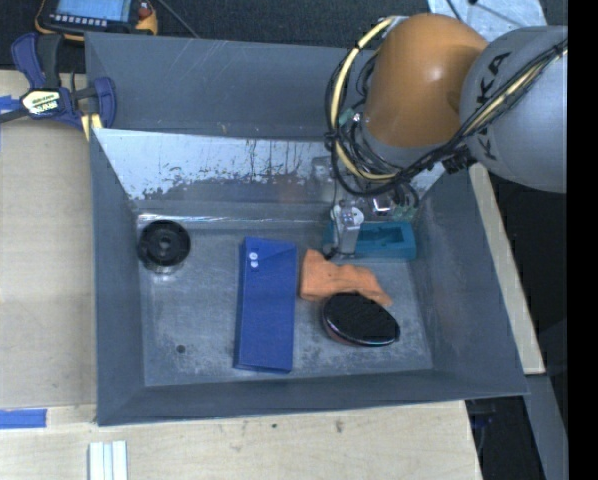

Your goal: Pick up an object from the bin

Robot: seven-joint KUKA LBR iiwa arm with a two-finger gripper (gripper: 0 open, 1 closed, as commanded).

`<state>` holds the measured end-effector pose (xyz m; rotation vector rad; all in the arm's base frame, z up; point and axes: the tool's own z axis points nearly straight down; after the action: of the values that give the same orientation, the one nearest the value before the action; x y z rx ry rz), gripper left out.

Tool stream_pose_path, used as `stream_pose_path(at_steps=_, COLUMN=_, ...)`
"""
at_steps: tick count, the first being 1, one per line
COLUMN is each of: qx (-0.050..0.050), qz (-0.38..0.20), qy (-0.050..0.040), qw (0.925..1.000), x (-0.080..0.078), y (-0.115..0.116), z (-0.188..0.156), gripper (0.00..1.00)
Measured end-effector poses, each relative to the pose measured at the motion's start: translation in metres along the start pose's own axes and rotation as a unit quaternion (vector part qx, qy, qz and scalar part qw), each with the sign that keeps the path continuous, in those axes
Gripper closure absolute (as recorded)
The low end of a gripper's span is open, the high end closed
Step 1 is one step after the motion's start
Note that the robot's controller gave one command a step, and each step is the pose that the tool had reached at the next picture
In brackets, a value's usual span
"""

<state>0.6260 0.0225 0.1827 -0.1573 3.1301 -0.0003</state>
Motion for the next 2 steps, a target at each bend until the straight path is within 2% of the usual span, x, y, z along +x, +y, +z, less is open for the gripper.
stream_pose_path(at_steps=1, qx=0.000, qz=-0.035, qy=0.0019, qw=0.9994, x=0.010, y=-0.009, z=0.036, gripper=0.00)
stream_pose_path(at_steps=2, qx=0.000, qz=0.090, qy=0.0014, qw=0.9959, x=0.009, y=-0.014, z=0.079, gripper=0.00)
